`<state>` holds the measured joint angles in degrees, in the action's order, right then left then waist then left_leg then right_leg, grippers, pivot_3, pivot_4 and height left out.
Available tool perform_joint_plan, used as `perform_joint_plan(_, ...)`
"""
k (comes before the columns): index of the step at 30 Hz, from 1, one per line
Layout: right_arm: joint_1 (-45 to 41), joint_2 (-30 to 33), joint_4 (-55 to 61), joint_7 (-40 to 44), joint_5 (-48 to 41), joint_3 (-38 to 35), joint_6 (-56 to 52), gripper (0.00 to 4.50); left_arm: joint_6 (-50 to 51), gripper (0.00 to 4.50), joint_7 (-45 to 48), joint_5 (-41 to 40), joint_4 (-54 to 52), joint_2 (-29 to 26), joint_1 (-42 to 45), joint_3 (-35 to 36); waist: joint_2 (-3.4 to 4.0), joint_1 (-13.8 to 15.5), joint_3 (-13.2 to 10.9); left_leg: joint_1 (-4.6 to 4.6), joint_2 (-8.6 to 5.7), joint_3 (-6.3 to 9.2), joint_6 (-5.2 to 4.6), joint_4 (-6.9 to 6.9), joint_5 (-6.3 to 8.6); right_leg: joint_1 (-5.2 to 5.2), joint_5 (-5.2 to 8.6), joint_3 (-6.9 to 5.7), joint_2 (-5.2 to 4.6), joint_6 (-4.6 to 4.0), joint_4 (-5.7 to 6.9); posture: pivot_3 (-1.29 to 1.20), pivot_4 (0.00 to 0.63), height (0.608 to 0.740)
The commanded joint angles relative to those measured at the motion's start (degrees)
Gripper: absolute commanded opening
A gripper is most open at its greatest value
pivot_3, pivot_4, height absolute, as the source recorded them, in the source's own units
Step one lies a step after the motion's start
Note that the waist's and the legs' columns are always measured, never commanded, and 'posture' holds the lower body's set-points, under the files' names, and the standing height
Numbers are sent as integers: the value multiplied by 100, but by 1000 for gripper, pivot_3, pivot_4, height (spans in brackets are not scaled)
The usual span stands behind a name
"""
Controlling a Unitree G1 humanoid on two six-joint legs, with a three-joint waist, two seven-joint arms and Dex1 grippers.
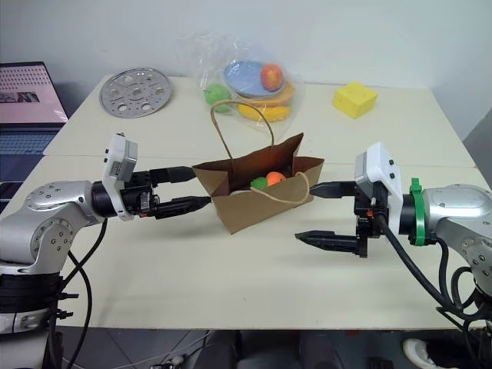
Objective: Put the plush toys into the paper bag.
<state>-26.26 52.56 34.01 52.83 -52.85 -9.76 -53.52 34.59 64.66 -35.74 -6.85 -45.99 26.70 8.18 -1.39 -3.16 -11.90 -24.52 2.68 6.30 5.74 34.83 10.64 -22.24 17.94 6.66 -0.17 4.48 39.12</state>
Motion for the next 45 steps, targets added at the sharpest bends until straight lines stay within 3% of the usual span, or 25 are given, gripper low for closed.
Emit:
perform_joint_plan(1, -64, 68, 50, 31, -13, -13, 138, 4500, -145, 4086, 145, 29, -285, -226, -42, 84, 0, 0, 0, 0, 0, 0, 0, 0, 0, 0, 0, 0, 0, 0, 0, 0, 150, 740)
perform_joint_plan(6, -71, 68, 31, 1, -33, 6, 153, 4500, -155, 4086, 262, 47, -293, -317, -81, 28, 0, -1, 0, 0, 0, 0, 0, 0, 0, 0, 0, 0, 0, 0, 0, 0, 150, 740)
perform_joint_plan(25, -157, 17, -37, -69, 55, 185, 238, 4500, -832, 4086, -461, 574, -575, 287, -307, -233, 0, 26, 0, 0, 0, 0, 0, 5, 0, 2, -1, 0, 0, 1, 2, 0, 150, 740)
perform_joint_plan(35, -118, 271, -39, 70, 148, 75, 335, 4500, -771, 4086, -181, 435, -126, -215, -595, 284, 0, 7, 0, 2, 1, 0, 0, 4, 0, 2, -1, 0, 0, 1, 4, 0, 150, 740)
perform_joint_plan(39, -95, 295, -49, 52, 226, 47, 387, 4500, -917, 4086, -458, 641, -69, -232, -776, 421, 0, 10, 0, 2, 1, 0, 0, 5, 0, 2, -1, 0, 0, 1, 4, 0, 150, 740)
perform_joint_plan(45, -57, 340, -88, 65, 232, 33, 446, 4500, -483, 4086, -788, 6, -734, -41, -1224, 948, 0, 9, 0, 2, 2, -1, 0, 6, 0, 2, -1, 1, -1, 1, 5, 0, 150, 740)
